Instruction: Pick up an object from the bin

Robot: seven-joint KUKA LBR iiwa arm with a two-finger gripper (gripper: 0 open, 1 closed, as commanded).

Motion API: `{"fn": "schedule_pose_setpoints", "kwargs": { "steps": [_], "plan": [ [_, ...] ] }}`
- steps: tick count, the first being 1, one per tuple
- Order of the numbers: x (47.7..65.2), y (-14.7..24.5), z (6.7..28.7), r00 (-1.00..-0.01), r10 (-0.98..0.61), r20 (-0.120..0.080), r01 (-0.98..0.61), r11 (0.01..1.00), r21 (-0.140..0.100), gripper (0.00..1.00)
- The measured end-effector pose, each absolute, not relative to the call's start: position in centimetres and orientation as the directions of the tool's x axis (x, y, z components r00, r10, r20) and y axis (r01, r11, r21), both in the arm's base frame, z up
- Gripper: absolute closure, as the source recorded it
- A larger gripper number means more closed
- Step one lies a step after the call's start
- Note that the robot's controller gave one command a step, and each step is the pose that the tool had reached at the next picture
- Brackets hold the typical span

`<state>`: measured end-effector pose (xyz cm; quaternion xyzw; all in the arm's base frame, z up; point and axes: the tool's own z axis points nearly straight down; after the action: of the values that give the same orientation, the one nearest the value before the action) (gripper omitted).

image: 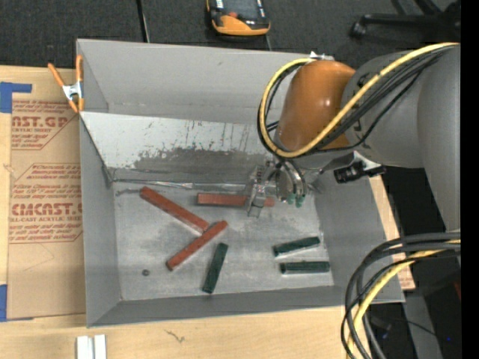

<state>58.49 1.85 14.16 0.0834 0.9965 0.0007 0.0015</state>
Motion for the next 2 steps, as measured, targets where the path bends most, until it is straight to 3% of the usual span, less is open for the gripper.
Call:
{"fn": "schedule_pose_setpoints", "kwargs": {
  "steps": [2],
  "plan": [
    [58.38,1.86,15.14,-0.986,0.166,0.003,0.166,0.986,0.001,1.0]
  ]
}}
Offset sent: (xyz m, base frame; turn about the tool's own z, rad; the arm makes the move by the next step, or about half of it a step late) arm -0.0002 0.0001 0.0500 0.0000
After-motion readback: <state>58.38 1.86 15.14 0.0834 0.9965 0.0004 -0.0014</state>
